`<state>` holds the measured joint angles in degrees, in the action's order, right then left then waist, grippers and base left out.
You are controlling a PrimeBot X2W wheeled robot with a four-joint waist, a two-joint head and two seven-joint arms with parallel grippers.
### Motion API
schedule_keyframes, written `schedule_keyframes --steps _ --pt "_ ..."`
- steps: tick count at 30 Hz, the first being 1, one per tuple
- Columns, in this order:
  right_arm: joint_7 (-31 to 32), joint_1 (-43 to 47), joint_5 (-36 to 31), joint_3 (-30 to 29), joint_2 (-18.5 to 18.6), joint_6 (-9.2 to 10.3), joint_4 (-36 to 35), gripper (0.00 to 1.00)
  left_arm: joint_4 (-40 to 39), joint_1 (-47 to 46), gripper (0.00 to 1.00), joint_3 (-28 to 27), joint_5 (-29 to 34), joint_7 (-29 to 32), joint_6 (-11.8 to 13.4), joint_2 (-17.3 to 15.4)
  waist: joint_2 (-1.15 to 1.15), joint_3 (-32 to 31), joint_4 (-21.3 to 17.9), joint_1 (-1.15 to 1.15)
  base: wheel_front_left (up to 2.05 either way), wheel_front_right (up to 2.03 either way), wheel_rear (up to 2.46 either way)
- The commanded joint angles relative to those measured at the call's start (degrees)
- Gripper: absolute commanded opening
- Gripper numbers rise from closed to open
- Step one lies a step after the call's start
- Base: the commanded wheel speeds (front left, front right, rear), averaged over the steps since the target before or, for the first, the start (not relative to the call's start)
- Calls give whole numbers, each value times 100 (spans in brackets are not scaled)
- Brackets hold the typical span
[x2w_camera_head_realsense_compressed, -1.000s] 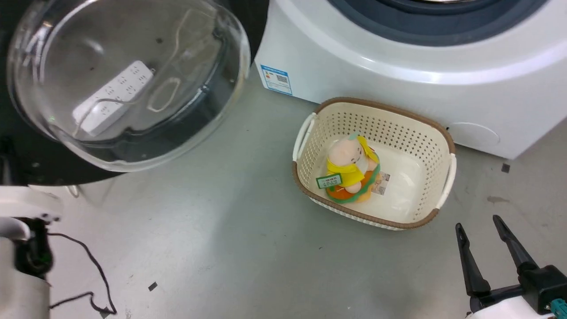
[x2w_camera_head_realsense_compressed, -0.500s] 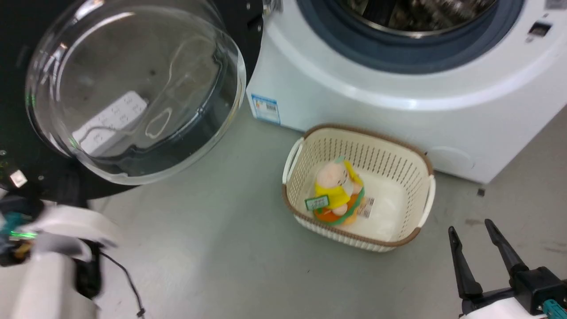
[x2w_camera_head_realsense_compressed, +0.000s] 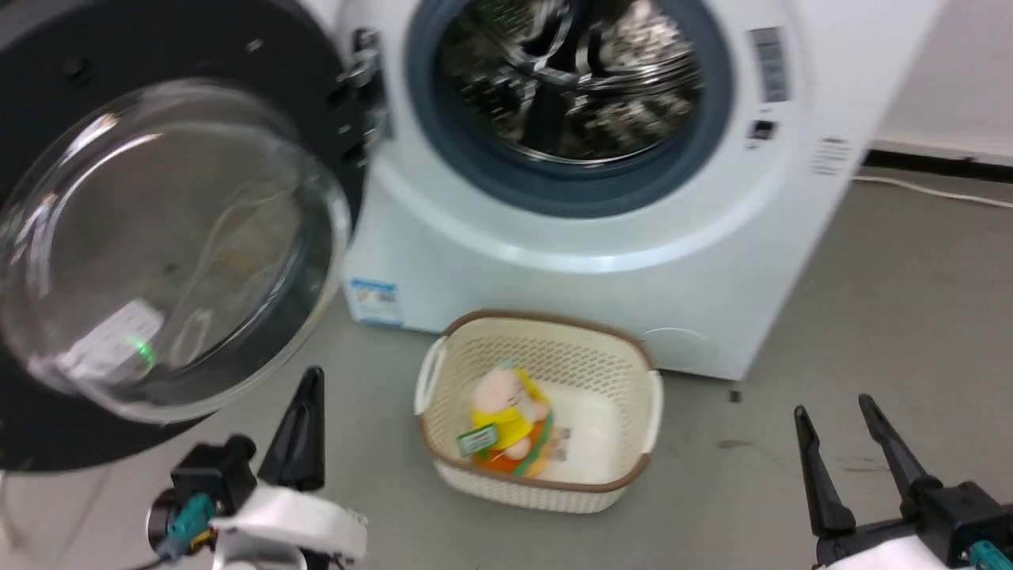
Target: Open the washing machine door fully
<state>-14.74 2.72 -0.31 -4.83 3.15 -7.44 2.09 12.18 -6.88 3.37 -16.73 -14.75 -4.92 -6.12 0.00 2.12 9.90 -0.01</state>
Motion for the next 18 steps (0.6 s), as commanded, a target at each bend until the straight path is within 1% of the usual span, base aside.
schedule_keyframes --steps 1,4,5,6,7,8,9,10,18 --pt "-26 129 101 21 -24 -5 -50 100 -175 225 0 50 103 -24 54 58 0 -281 -490 1 0 0 0" --pt "-26 214 176 60 -25 -5 -76 100 -342 455 0 98 238 -25 136 134 0 -334 -734 1 0 0 0" --pt "-26 214 176 60 -25 -5 -76 100 -342 455 0 98 238 -25 136 134 0 -334 -734 1 0 0 0" --pt "-26 266 208 89 -26 -5 -73 100 -356 611 100 108 339 -25 223 170 0 -362 -871 1 0 0 0" --pt "-26 266 208 89 -26 -5 -73 100 -356 611 100 108 339 -25 223 170 0 -362 -871 1 0 0 0" --pt "-26 311 234 118 -26 -5 -63 100 -313 748 100 140 471 -25 300 188 0 -391 -982 1 0 0 0" --pt "-26 311 234 118 -26 -5 -63 100 -313 748 100 140 471 -25 300 188 0 -391 -982 1 0 0 0" --pt "-26 350 263 123 -26 -5 -50 100 -242 861 100 168 539 -25 360 213 0 -412 -1054 1 0 0 0" --pt "-26 412 323 122 -26 -5 -8 100 -191 1055 100 294 604 -25 407 285 0 -448 -1132 1 0 0 0"
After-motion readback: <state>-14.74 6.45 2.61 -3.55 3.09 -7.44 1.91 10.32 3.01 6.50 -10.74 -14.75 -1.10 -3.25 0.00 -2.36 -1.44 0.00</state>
